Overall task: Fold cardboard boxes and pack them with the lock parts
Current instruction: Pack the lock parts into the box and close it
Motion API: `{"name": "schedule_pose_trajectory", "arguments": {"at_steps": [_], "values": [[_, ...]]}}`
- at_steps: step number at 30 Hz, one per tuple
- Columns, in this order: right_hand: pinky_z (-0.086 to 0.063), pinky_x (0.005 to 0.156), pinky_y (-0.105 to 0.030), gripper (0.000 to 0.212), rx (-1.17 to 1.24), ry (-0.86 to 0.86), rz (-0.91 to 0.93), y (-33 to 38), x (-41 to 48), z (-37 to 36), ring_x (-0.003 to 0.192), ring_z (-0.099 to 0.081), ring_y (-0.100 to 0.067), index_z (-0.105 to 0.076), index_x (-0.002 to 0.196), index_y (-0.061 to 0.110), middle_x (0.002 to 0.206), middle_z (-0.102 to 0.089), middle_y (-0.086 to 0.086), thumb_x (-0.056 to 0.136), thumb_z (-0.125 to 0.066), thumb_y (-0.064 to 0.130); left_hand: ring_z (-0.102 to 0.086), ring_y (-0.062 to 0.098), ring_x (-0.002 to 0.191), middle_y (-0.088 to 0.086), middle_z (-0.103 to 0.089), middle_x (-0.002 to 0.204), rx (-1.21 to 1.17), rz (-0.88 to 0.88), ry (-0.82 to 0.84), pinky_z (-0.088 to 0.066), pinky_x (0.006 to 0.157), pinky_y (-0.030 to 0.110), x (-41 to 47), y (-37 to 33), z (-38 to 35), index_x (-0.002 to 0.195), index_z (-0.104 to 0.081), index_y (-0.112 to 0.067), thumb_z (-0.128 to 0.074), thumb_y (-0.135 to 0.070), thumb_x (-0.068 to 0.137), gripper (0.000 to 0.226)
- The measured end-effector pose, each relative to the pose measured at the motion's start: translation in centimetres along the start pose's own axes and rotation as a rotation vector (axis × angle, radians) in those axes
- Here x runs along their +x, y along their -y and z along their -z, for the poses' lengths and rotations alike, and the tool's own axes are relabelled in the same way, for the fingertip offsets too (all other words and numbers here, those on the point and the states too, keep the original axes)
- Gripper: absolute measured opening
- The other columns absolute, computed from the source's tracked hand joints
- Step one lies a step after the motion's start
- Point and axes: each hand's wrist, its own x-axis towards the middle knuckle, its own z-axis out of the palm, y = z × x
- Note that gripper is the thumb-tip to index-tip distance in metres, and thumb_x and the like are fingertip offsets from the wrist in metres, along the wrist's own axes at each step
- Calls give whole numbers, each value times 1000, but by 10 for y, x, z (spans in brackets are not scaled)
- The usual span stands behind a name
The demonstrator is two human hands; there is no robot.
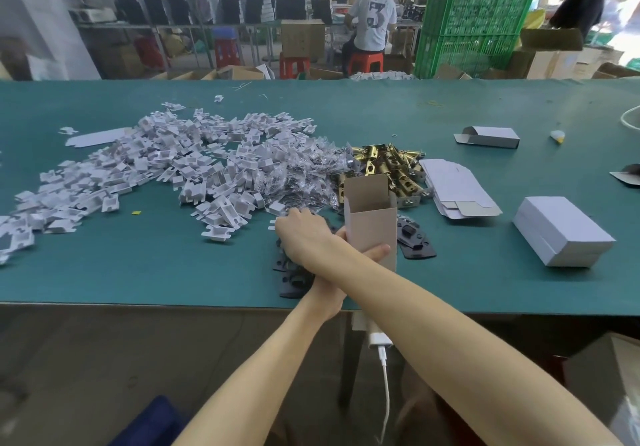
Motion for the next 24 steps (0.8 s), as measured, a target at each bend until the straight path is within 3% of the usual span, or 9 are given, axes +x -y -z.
{"name": "schedule_pose_trajectory", "arguments": {"at_steps": [3, 6, 9, 14, 19, 24], "values": [[-36, 77, -40, 34, 52, 18, -43, -6, 2, -3, 120, -46, -38, -54, 125, 1, 125, -51, -20, 93, -49, -8, -72, 4, 99, -6, -76, 112, -7, -5, 11, -58, 79, 20, 0, -1, 0, 128, -57, -15, -76, -1, 90, 44], [-38, 79, -41, 37, 73, 11, -78, -10, 5, -4, 122, -45, -38, -51, 130, 0, 129, -48, -21, 93, -52, -5, -70, 17, 111, 7, -72, 126, -14, 14, -11, -60, 89, 31, 1, 0, 1, 137, -53, -8, -79, -8, 89, 55], [-44, 86, -42, 39, 92, -3, -97, -8, 9, -4, 123, -45, -38, -48, 132, -2, 131, -48, -22, 93, -53, -4, -67, 23, 118, 7, -70, 129, -2, 27, -39, -58, 100, 43, 2, 1, 2, 138, -51, -10, -80, -13, 88, 58], [-43, 93, -40, 38, 154, -7, -166, -7, 14, -6, 124, -43, -39, -48, 131, -6, 132, -49, -26, 93, -49, -8, -73, 8, 101, -7, -77, 111, -25, 20, -22, -60, 80, 23, 1, -2, 1, 131, -57, -15, -79, -8, 88, 49], [-38, 84, -38, 27, 164, -27, -146, -8, 13, -4, 116, -49, -38, -56, 120, -1, 124, -56, -23, 93, -51, -5, -70, 15, 109, 5, -72, 124, -28, 10, -26, -60, 92, 31, -1, -3, 1, 136, -54, -11, -77, -7, 89, 52], [-38, 78, -39, 25, 160, -43, -145, -9, 11, -4, 115, -49, -38, -55, 117, 2, 122, -56, -22, 93, -51, -3, -71, 9, 104, 4, -71, 122, -34, 10, -23, -59, 85, 25, -1, -5, 0, 134, -55, -14, -76, -7, 90, 50]]}}
